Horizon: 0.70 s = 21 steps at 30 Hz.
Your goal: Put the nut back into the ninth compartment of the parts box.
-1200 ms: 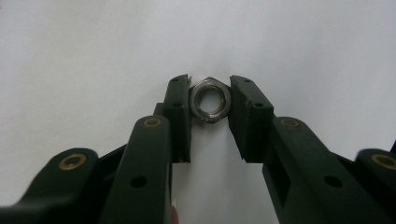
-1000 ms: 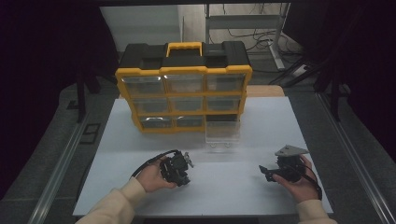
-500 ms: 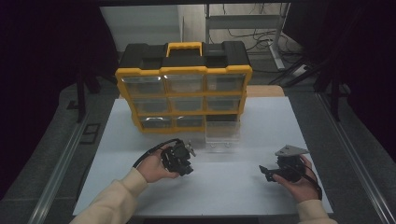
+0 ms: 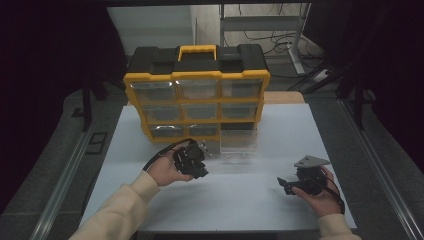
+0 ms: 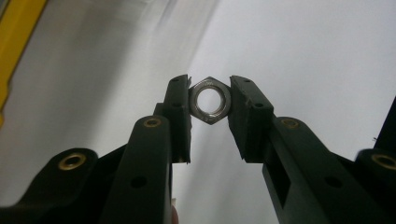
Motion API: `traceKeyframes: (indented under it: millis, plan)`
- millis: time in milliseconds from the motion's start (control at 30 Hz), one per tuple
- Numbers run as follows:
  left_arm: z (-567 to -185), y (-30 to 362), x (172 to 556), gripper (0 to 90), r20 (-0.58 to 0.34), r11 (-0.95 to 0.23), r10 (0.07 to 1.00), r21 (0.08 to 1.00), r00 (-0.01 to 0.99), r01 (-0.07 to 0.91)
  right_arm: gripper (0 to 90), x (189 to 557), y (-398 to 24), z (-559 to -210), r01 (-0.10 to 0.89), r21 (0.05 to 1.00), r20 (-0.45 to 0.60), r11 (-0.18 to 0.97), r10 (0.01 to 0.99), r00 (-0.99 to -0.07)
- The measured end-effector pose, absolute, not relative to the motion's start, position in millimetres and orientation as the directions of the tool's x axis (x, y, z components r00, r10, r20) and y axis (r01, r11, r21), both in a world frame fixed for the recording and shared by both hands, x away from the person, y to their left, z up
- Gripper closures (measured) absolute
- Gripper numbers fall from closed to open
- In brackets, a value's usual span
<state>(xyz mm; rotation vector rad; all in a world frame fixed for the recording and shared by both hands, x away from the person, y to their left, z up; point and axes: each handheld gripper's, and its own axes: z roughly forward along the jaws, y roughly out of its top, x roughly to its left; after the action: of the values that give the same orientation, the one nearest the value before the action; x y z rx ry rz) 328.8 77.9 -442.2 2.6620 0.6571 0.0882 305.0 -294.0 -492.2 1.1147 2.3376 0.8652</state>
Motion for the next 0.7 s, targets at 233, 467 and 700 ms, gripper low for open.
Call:
traceKeyframes:
  millis: [233,467,700]
  plan:
    - [-433,77,334,69.9,-0.025,-0.806,0.46,0.408,0.888,0.429,12.8,305,-294,-492,0.542,0.682,-0.095,0.49,0.795,-0.599]
    - [-421,73,341,69.9,-0.027,-0.797,0.461,0.426,0.887,0.428,12.8,305,-294,-492,0.54,0.685,-0.095,0.489,0.795,-0.6]
    - [-415,70,346,69.9,-0.023,-0.797,0.46,0.431,0.888,0.424,12.8,305,-294,-492,0.544,0.685,-0.089,0.485,0.797,-0.598]
